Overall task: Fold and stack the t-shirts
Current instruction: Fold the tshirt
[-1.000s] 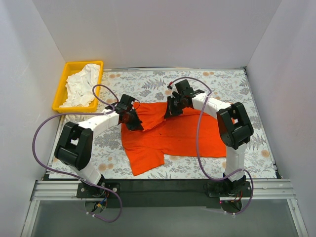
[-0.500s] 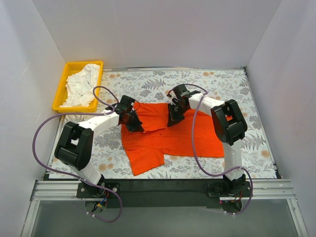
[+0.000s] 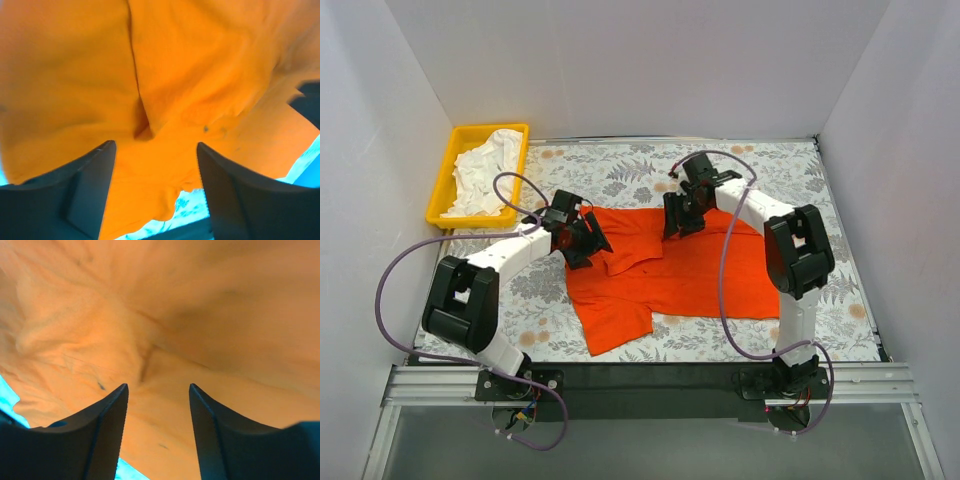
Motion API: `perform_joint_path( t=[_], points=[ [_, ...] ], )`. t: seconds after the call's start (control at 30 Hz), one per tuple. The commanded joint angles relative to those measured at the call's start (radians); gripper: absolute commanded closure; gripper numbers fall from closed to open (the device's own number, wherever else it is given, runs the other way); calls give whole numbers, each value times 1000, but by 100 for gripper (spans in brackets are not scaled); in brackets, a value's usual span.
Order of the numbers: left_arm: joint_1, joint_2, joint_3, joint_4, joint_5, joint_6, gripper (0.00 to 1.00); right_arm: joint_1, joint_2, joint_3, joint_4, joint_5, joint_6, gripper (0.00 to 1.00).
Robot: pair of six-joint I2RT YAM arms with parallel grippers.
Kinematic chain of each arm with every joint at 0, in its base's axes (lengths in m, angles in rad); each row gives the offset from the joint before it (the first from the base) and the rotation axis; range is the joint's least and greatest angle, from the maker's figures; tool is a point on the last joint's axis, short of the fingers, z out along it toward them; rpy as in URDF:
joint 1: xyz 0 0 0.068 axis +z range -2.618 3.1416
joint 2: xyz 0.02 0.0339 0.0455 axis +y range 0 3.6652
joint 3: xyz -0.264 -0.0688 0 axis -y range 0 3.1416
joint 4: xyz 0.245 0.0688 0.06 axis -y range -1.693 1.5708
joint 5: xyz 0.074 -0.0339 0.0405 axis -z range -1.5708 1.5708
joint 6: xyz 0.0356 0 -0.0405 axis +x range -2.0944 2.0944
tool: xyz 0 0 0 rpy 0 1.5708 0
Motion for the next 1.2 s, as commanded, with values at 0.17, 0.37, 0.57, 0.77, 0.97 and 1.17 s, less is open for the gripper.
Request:
perform_joint_path(
  t=[0.17,0.37,0.57,0.77,0.97,1.17],
  points=[
    [141,38,157,73,-94,76,32,-301,-209,-72,5,151,-63,49],
    [162,204,292,119,-132,128,50,-475,-227,-133,65,162,-51,49],
    [164,325,380,136,-140,141,60,-587,-201,-172,123,171,-14,57],
    [171,409,397,145,-178,131,72,-665,-143,-198,204,156,13,62],
    [202,460,401,150,-193,116,80,-725,-51,-187,254,139,3,62],
    [236,518,446,148,-186,115,87,-771,41,-113,263,144,-19,62]
  ],
)
